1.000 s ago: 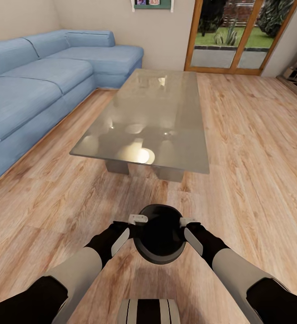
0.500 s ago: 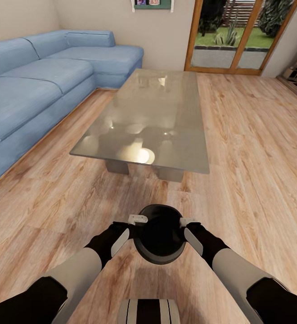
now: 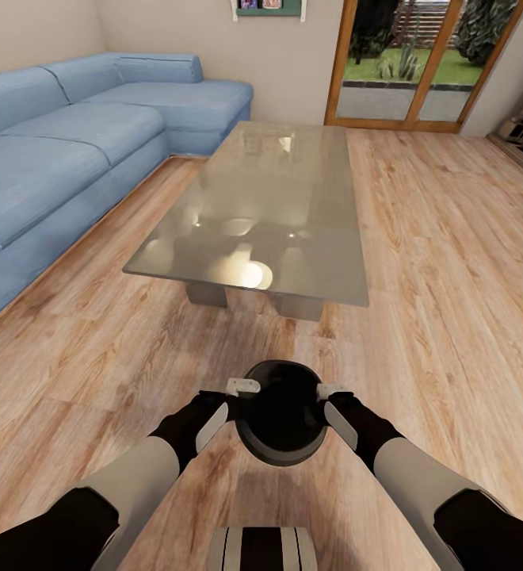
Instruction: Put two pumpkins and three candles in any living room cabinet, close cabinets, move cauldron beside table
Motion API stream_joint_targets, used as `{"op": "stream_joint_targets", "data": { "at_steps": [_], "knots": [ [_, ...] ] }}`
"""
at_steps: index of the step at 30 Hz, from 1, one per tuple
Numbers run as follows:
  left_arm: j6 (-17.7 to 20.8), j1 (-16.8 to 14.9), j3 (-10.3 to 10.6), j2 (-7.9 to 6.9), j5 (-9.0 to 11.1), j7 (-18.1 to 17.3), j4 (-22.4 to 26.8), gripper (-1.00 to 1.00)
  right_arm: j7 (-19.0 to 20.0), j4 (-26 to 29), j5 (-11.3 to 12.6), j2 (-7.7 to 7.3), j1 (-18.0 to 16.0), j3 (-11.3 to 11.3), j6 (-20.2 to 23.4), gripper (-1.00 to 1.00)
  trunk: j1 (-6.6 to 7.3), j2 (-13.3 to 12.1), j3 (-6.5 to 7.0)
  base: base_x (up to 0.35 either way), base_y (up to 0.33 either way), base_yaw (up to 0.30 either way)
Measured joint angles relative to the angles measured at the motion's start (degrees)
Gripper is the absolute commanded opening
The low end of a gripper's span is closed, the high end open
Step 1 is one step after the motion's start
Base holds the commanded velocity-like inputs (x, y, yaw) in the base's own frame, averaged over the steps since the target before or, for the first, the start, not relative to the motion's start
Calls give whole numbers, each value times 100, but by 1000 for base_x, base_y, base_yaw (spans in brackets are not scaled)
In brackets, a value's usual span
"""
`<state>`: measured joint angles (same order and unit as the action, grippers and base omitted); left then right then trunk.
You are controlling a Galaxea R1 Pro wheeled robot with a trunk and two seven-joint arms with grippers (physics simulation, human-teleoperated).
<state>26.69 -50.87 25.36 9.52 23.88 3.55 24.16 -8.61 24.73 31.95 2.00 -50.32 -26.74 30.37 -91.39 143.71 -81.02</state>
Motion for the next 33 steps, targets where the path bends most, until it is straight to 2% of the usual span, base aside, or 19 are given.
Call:
{"op": "stream_joint_targets", "data": {
  "at_steps": [1,2,3,4,21,22,23,29,33],
  "knots": [
    [1,0,4,0,7,5,3,-100,0,4,-6,0,1,0,1,100,0,0,0,0,0,0],
    [2,0,4,1,6,6,3,100,-1,3,-9,0,2,0,0,100,0,0,0,0,0,0],
    [3,10,5,19,-29,0,-6,100,-4,134,41,1,0,-7,19,100,-42,0,-2,0,0,0],
    [7,13,4,18,-25,-1,-4,100,-30,367,-77,-2,-3,-12,153,100,-113,-1,-1,0,0,0],
    [-5,12,-3,9,-17,-32,4,100,-18,374,-110,-4,0,-15,145,100,-115,0,-1,0,0,0],
    [-6,12,-3,9,-17,-33,4,100,-8,303,-35,-2,1,-13,31,100,-113,-1,20,0,0,0],
    [-7,11,-2,10,-16,-31,2,100,5,239,-86,-4,1,-5,17,100,-112,-3,42,0,0,0],
    [5,11,-7,11,-16,-34,2,100,5,-177,-32,-2,5,0,7,100,-98,-12,175,0,0,0],
    [10,10,-9,11,-15,-36,2,100,5,-180,-11,-2,6,2,5,100,-88,-18,263,0,0,0]
  ]
}}
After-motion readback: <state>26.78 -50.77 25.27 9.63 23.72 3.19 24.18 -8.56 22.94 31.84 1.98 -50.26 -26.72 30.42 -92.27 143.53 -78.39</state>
